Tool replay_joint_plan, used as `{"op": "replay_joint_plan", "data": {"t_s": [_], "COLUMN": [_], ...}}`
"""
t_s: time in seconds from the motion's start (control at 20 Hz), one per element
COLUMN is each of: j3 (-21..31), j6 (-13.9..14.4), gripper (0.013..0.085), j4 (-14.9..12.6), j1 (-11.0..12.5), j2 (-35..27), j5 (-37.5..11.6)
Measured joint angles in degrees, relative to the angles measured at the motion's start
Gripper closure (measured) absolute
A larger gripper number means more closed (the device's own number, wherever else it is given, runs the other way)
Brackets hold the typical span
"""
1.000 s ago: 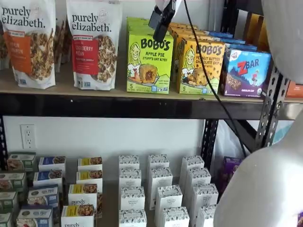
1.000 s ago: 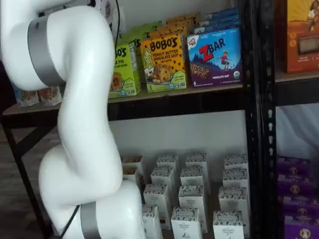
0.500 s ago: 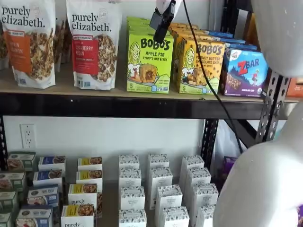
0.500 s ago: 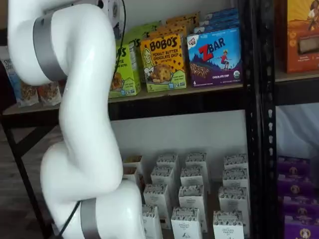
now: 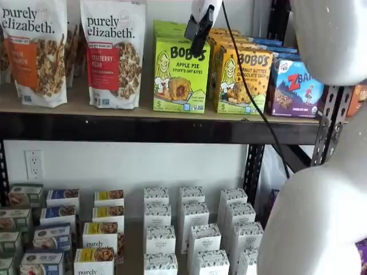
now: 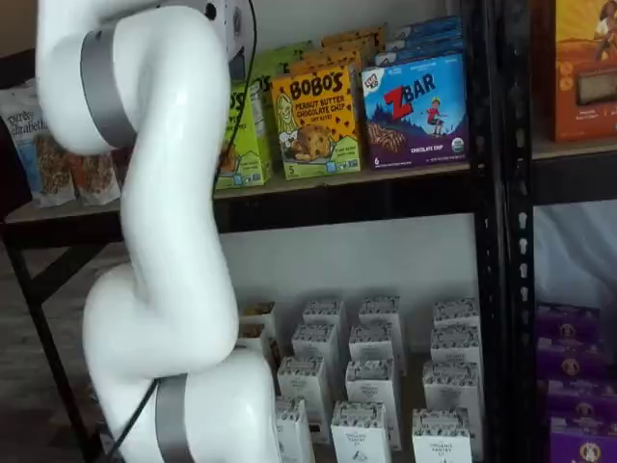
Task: Pick the green box on the top shelf, the fourth from the left
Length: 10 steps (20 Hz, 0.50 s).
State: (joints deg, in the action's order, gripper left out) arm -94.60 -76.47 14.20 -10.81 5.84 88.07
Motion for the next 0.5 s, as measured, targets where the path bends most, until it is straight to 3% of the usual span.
{"op": "replay_joint_plan", "data": {"t_s": [0.5], "j3": [-1.71], "j6": [-0.21], "gripper": [0.013], "j4": [-2.78], "j1": [-0.42], "j2": [-2.39], "j5": [3.16]}}
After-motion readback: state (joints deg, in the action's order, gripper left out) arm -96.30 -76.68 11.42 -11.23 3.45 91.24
